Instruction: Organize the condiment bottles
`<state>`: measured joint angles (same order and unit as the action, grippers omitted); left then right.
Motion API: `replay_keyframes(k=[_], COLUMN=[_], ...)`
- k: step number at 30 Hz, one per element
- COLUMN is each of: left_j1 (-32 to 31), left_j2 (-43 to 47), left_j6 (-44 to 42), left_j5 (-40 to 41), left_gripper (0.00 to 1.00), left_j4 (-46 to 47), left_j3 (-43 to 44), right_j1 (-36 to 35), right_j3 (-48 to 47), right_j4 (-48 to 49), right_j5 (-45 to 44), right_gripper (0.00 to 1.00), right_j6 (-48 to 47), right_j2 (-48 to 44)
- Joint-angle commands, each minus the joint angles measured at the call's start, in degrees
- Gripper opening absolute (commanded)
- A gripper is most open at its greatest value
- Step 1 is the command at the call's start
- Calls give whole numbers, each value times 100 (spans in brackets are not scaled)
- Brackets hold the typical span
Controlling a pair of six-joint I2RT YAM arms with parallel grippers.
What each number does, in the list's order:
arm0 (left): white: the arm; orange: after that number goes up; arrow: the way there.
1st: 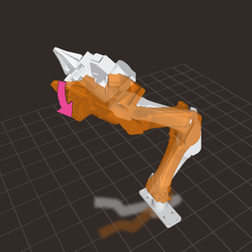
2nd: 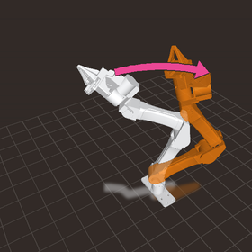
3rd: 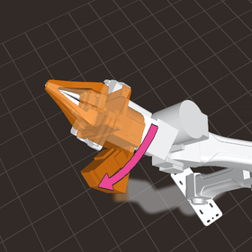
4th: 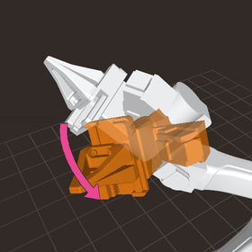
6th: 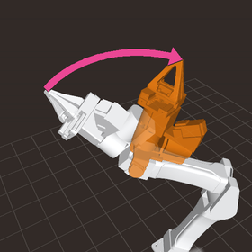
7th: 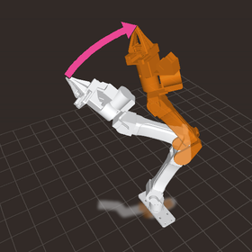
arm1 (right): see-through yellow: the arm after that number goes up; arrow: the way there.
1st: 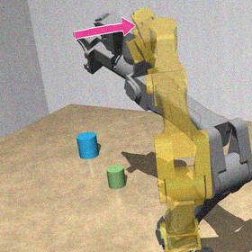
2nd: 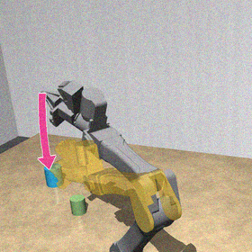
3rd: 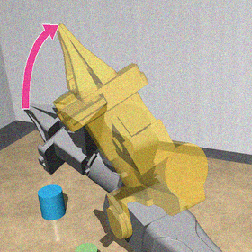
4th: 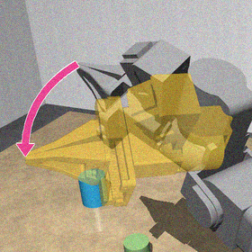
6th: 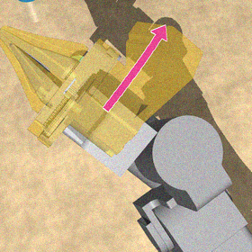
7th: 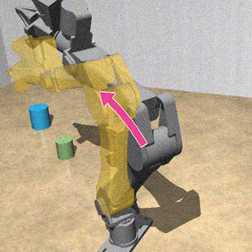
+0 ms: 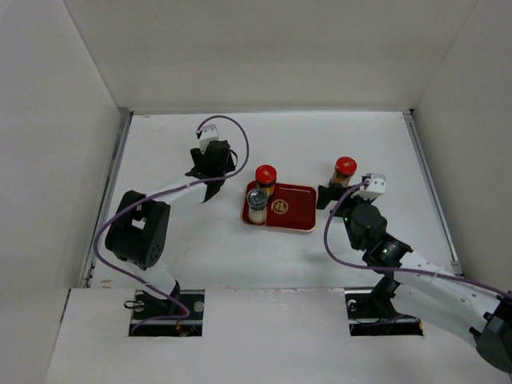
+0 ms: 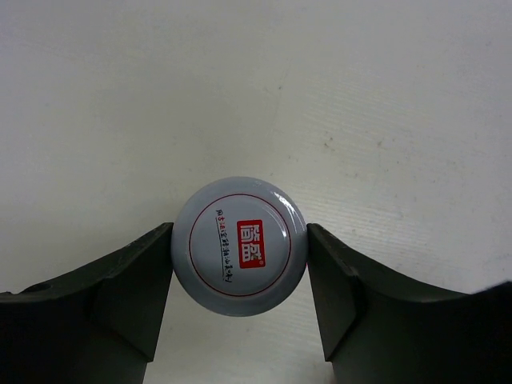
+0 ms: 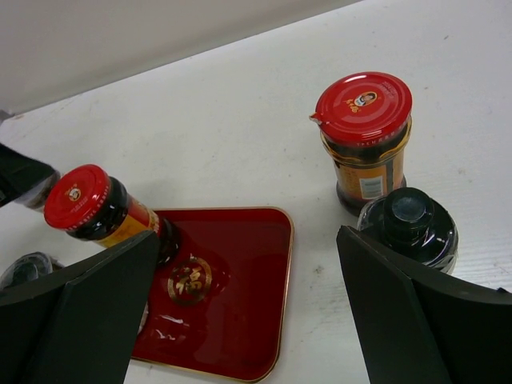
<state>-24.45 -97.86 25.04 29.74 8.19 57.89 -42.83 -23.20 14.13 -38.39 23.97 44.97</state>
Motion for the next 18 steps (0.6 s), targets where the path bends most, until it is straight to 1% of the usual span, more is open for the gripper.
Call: replay_keyframes(k=[1,5,8,12,13,18], left_j1=[-73,-432,-898,-1706,-2004,-3016], left_j2=[1214,2348,2754,2843,2800,2615], left_j6=[71,-60,-227,-359,-359,-491], left_j5=[217,401,445,489,489,559], left_gripper=[35,35,35,35,35,35], left_j4=[587,649,570,605,597,798], left_j3=[-391,-507,-244,64,178,188], right_j1=[-37,-37,-37,-37,-19,130], right_j3=[-211,-238,-202,-141,-123,-27], right_j4=[204,152,196,151,151,-33], right_j5=[-107,-116,-99,-256,-274,-677], right_gripper=[100,100,100,100,100,95], right_j6=[-50,-68,-24,-33,-15,117], right_j2=[-102,-76,-138,-374,-427,-779])
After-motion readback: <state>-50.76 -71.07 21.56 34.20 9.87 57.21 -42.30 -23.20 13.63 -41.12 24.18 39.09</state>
